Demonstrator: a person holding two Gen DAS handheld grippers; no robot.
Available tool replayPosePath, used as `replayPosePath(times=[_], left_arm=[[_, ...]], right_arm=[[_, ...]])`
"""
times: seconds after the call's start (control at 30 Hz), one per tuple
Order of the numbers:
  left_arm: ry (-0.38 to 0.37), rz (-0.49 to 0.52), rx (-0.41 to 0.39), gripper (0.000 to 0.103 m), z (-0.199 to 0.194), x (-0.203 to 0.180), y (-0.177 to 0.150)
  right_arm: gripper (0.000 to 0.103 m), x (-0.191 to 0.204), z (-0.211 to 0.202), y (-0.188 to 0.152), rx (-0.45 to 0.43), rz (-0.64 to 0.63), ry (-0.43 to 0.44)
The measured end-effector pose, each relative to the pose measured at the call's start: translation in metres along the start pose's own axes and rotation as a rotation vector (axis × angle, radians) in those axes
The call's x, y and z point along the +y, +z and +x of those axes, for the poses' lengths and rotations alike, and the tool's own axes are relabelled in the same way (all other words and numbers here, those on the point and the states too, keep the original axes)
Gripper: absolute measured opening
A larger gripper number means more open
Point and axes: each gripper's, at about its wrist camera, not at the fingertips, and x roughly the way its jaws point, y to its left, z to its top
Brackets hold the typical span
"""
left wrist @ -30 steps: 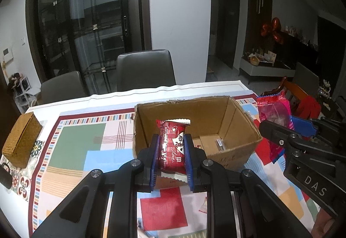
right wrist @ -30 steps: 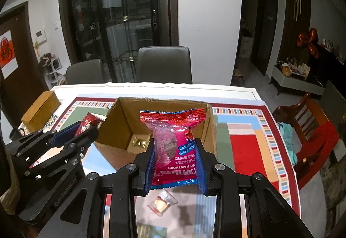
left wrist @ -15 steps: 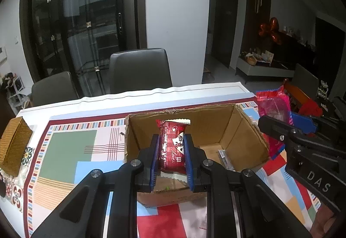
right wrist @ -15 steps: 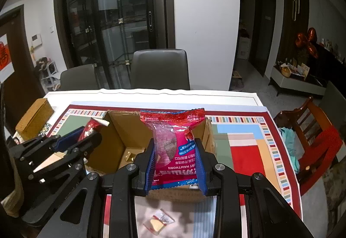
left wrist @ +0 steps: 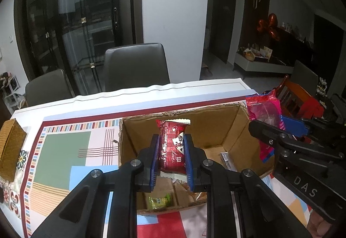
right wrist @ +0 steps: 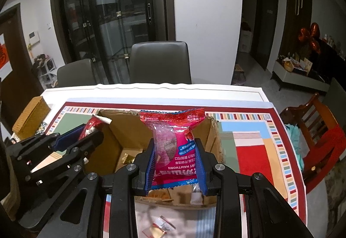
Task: Organize snacks
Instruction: 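Open both tools to drop the pastry bag and chocolate into the box, then move both open tools back toward the silver biscuit and cheese-cake packet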
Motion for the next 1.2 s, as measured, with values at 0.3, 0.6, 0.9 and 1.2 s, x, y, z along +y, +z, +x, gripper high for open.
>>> replayPosePath(times=[0.3,0.6,0.9,1.2], left_arm=[[-0.017,0.011,0.021,0.026,0.005,-0.002,0.000],[0.037,-0.030,0.013,0.061,-0.004,0.010,-0.001],[0.074,-0.038,0.011,0.065,-0.013,0.015,-0.007],[0.116,-0.038,-0.020,0.071,-0.036,0.021,-0.015]], right_arm=[[0.037,0.003,0.008,0.005,0.006,-0.030,0.005],[0.070,0.000,0.003,0.006,-0.010,-0.025,-0.043],[0.070,0.000,-0.003,0.001,-0.014,-0.016,-0.079],[0.071,0.000,-0.015,-0.008,-0.023,0.005,-0.088]])
